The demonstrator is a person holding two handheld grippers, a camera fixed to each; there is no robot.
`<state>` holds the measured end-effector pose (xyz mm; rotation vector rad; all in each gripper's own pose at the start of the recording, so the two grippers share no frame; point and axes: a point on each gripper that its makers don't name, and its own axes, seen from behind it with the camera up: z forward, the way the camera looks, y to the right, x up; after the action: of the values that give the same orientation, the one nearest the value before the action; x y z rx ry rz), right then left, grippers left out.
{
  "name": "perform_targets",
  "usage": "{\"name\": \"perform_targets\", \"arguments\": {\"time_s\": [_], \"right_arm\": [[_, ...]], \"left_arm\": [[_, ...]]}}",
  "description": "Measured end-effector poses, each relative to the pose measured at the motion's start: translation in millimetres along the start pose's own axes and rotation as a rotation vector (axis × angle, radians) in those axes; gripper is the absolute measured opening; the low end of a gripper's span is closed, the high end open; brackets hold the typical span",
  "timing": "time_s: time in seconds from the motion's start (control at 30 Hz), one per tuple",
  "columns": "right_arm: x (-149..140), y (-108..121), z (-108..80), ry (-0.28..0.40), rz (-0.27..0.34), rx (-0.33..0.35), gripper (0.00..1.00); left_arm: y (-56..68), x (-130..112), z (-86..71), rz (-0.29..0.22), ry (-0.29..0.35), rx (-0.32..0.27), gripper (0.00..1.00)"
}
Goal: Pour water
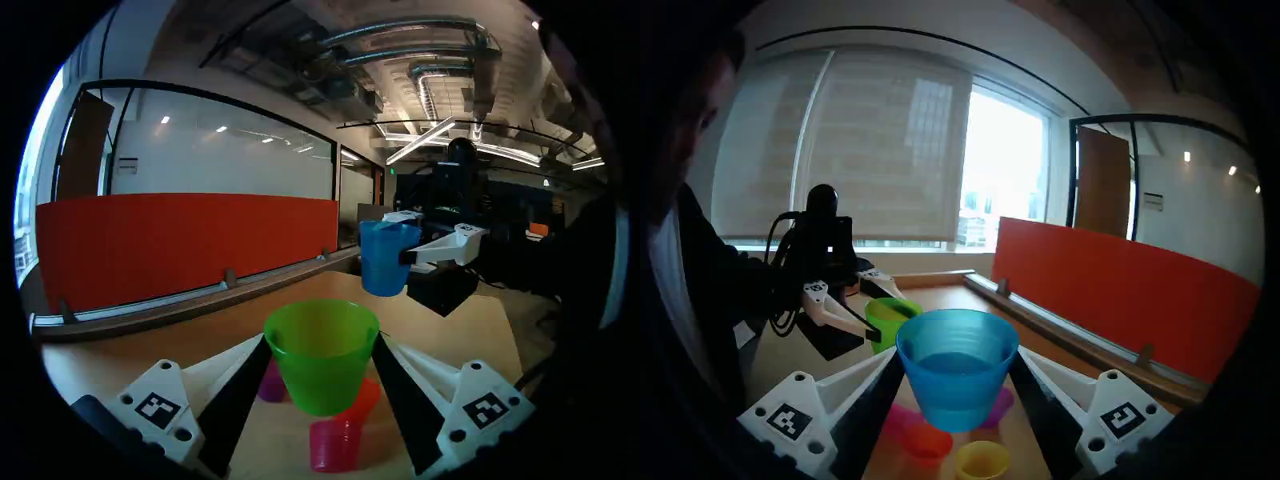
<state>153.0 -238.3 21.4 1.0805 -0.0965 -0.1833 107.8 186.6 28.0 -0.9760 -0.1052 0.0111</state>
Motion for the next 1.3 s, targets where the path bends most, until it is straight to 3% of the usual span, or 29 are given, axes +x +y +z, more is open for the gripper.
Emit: {"name": "perform_targets", "arguments": {"time_s": [0.5,1.3], "right_arm": [[6,-1,4.7,0.003,-0.027,0.018,0.89],[21,-3,21.9,0.022,-0.120,0.046,0.89]], "left_arm": [[12.6,-13,-4.6,-0.005,-0.003,-0.022,0.87],[22.9,-23,-10.1,0.001,0.001,-0.032,0.86]]}}
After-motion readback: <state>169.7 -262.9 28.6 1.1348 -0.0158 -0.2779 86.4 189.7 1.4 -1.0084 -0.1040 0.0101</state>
